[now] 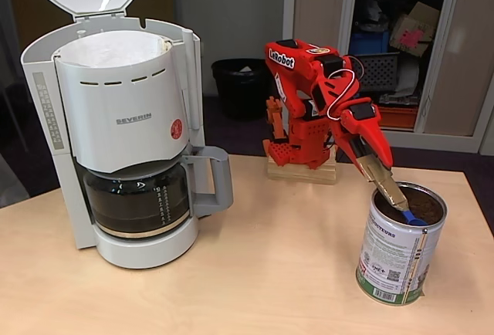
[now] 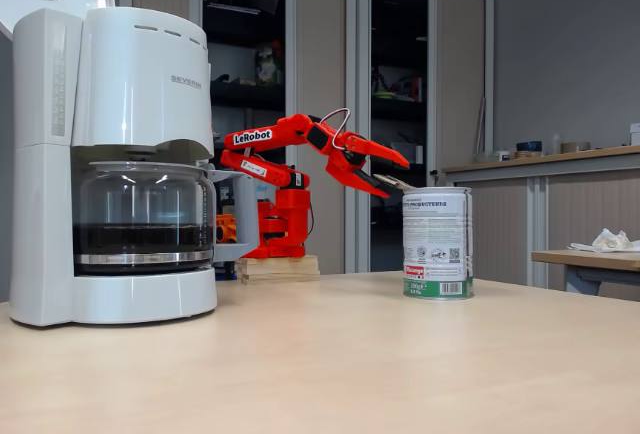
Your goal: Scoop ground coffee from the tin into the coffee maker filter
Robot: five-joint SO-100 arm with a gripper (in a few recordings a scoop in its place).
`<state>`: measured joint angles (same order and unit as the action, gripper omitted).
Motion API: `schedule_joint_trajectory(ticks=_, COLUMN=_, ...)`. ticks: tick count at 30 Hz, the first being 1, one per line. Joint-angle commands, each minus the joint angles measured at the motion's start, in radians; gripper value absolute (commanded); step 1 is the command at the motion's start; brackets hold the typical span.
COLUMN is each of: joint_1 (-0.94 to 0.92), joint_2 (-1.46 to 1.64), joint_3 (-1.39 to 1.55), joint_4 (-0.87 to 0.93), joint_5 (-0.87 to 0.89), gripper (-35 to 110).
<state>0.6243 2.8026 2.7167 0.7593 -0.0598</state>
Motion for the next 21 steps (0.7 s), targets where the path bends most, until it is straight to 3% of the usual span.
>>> schedule_joint_trajectory(ticks=1, joint_1=0.008, joint_2=-0.028, joint_3=-0.032, joint_4=-0.04, joint_5=-0.005, gripper=23)
schedule_joint_trajectory(ticks=21, joint_1=-0.002, joint_2=-0.121, joint_3=-0.054, joint_4=-0.12, joint_5=0.021, gripper=22)
